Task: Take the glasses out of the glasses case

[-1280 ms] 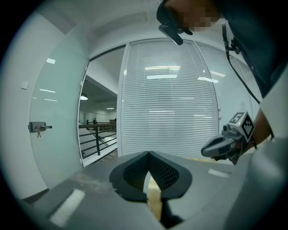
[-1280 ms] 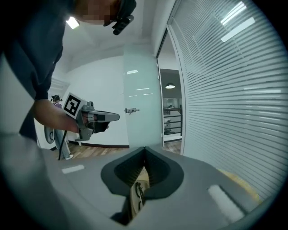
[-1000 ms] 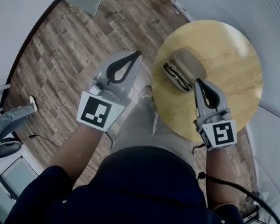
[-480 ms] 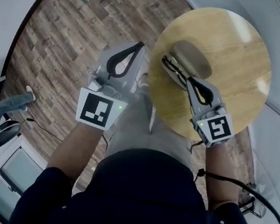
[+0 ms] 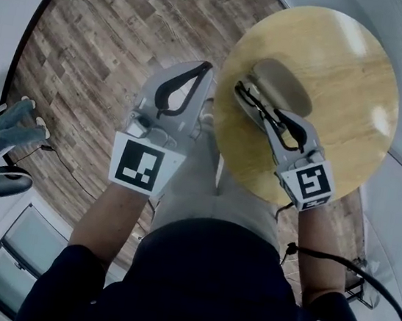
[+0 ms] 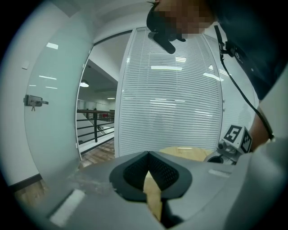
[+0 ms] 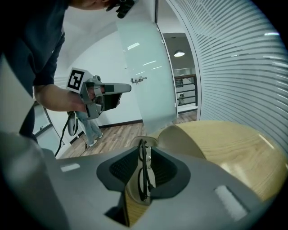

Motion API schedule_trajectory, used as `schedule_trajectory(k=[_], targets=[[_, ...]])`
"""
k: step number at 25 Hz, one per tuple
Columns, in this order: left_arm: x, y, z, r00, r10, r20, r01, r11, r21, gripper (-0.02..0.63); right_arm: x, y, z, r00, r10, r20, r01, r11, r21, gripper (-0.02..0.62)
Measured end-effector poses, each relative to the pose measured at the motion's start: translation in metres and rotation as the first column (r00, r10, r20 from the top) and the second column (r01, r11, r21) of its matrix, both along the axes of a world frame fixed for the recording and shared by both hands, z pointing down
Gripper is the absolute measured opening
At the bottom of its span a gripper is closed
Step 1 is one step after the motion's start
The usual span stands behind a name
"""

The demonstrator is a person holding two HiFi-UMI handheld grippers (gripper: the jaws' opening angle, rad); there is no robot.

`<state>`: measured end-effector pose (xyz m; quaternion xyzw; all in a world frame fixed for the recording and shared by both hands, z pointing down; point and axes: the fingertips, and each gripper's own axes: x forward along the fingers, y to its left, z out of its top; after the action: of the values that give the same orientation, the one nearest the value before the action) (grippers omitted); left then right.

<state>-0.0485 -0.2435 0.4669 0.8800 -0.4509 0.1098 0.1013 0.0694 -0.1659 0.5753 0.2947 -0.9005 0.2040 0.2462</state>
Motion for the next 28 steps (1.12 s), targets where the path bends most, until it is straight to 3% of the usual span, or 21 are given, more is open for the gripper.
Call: schedule_trajectory(k=[10,28], targets=[[-0.005,-0.009,0.014,1.000,-0.001,0.010,0.001,0.999,-0.034,0.006,-0.001,-0.009,0.021,0.996,-0.033,-0.083,0.029,0.998,-0.047,0.114],[-0.017,-0.014,0.025,0.999,-0.032,0.019,0.033,0.998,-0.053,0.006,-0.012,-0.002,0.045,0.979,-0.140,-0.147,0.119,0.982,-0.147,0.105]])
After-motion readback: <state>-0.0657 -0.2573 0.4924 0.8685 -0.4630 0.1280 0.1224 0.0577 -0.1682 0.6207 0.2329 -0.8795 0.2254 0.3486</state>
